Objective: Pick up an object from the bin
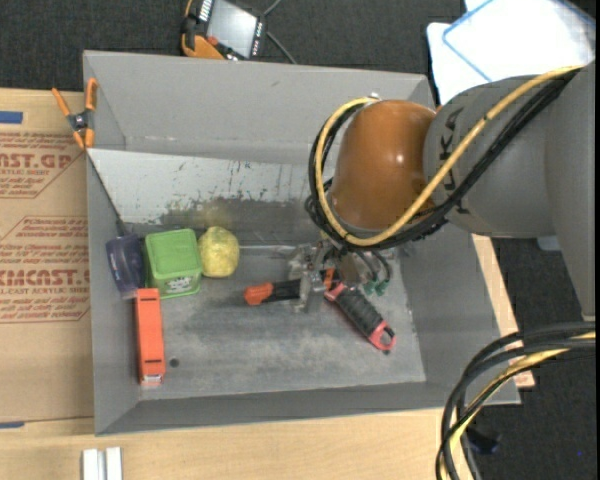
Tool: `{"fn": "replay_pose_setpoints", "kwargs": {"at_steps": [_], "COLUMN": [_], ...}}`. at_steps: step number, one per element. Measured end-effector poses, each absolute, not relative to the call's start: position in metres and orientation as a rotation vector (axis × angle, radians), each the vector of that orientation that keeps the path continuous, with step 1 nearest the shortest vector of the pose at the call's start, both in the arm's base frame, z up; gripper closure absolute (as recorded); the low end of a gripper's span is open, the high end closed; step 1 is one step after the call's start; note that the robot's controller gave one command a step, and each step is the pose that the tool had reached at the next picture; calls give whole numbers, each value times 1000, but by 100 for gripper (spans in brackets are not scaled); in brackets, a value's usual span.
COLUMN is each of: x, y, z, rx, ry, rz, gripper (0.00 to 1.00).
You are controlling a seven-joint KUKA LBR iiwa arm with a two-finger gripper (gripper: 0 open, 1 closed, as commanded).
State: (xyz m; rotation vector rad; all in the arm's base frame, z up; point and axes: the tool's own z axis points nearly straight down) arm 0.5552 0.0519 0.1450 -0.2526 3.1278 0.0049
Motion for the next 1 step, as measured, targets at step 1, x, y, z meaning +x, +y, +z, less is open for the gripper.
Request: {"fn": "replay_pose_setpoints", "kwargs": {"at_steps": [1], "x": [556], "y": [52], "z": [158], "rx": [-253], "ry": [3125], "rz": [5], "gripper": [100]}}
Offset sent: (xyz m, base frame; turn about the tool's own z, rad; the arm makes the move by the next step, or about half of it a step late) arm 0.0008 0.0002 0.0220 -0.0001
